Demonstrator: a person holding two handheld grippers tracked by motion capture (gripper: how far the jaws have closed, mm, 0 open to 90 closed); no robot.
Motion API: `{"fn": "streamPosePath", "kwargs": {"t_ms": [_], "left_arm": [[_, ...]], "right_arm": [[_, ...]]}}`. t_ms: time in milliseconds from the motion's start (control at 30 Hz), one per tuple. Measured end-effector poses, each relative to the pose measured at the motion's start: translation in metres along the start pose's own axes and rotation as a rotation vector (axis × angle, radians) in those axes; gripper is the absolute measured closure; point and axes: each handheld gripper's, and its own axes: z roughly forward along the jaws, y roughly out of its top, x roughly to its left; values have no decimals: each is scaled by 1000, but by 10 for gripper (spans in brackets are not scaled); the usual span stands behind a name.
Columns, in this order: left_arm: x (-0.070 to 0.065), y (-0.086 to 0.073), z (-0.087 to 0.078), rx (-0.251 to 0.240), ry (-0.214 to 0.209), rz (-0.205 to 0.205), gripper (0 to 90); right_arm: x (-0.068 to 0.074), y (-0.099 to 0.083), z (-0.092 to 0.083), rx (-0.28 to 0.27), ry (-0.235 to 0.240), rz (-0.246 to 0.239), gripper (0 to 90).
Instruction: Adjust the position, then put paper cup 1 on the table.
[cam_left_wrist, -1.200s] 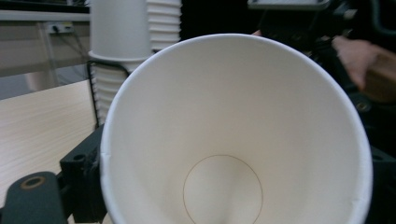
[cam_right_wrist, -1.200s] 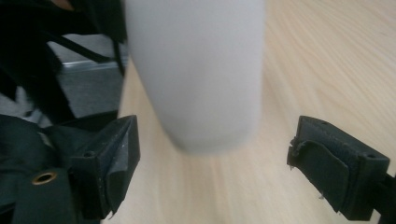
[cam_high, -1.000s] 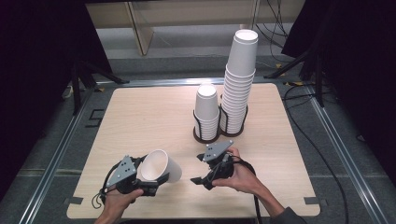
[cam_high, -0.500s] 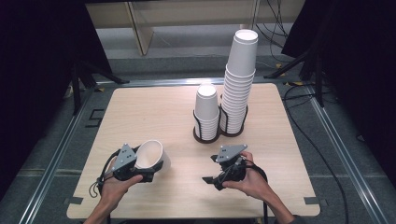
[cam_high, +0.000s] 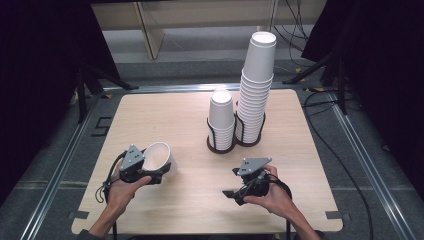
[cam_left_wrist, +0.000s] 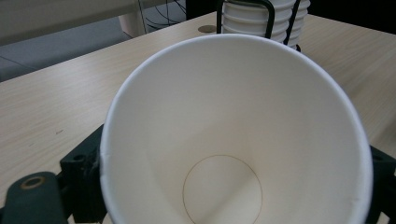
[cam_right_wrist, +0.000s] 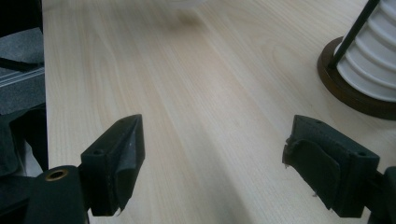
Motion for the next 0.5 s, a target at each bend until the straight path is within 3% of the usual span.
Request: {"fn": "streamPosePath", "kwargs": {"t_ms": [67,167,500], "left_arm": [[1,2,4,-12,-5,2,114],[3,7,7,-6,6,-4,114],[13,18,22,0,23,-12,115]], "right_arm": [[-1,-1,-1,-8,-10,-18,197],[-1,-3,-2,-5,-10,8,197],[-1,-7,-3,1,-9,13,195]]}}
